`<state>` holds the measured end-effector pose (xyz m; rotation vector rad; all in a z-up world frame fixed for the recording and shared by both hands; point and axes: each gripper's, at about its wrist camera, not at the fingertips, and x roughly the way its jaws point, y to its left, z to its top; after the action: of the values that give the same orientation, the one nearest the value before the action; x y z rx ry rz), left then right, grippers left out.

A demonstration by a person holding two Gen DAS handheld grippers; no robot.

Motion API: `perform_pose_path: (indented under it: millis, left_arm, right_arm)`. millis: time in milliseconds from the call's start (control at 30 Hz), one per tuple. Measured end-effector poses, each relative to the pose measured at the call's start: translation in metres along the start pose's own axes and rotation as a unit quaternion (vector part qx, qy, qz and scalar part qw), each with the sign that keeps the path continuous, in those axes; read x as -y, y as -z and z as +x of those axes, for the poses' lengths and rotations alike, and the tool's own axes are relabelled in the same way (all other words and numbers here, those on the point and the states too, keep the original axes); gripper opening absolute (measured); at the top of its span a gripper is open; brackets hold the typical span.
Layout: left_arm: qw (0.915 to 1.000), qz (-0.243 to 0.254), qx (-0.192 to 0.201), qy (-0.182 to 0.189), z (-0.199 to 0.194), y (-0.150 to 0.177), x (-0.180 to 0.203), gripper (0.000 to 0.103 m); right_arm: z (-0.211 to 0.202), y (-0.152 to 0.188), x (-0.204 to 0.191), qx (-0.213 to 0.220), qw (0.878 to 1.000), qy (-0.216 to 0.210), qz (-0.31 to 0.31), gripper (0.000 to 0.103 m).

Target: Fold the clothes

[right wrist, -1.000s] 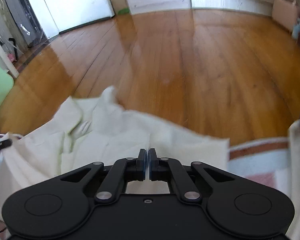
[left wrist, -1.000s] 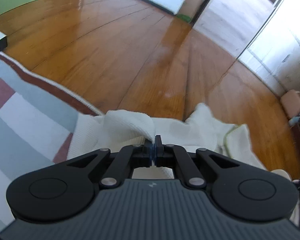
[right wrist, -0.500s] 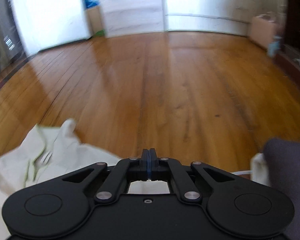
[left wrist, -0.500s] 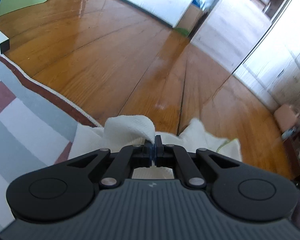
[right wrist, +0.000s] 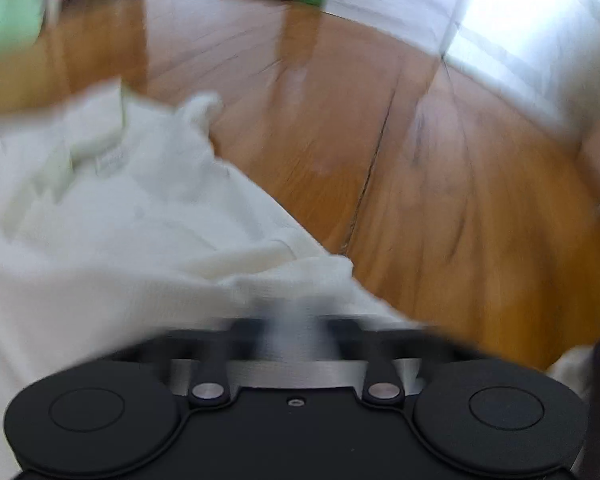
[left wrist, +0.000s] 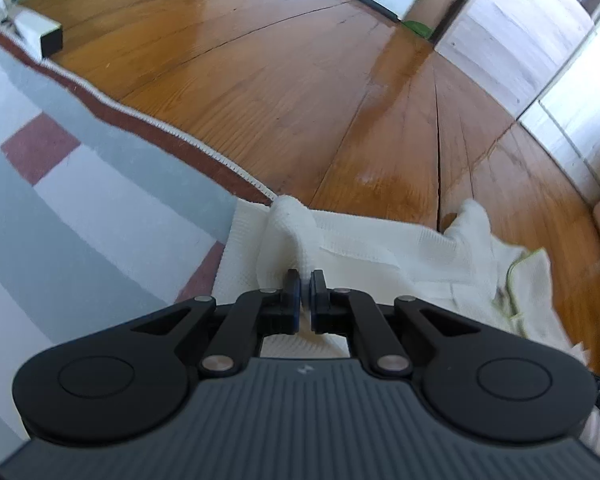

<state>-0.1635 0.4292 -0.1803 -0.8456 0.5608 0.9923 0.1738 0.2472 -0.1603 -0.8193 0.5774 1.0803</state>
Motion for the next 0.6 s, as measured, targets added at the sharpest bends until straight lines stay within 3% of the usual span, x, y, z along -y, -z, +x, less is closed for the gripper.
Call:
perform_pose_path:
  millis: [133,267,367,500,600]
  left_arm:
    - [0.9993,0.036,0.014,-0.006,-0.007,0.002,0.006,0.003]
    - [0.9991,0.03,0.03,0.01,-0.013,-0.003,0.006,0.004]
    - [0.9989,0.023,0.039,0.014,-0.016,-0.004,0.004,0.018]
    - [0.999,0.017,0.039,-0.009,-0.017,-0.004,-0.004,0.042]
    - [0.9984,0.007,0.049,-0.027,-0.02,-0.008,-0.018,0.044]
  right_arm:
    - [-0.042,-0.003,0.013,0.073,0.996,0.041,0.037,0.001]
    - [-0.041,-0.006,0.052,0.065,0.989,0.059,0.117,0.001]
    - [-0.031,-0.005,0.076,0.042,0.982,0.059,0.174,0.001]
    - [-0.008,-0.002,0.07,0.013,0.983,0.057,0.176,0.001]
    - [0.0,-0.003,0.065,0.007,0.983,0.062,0.171,0.001]
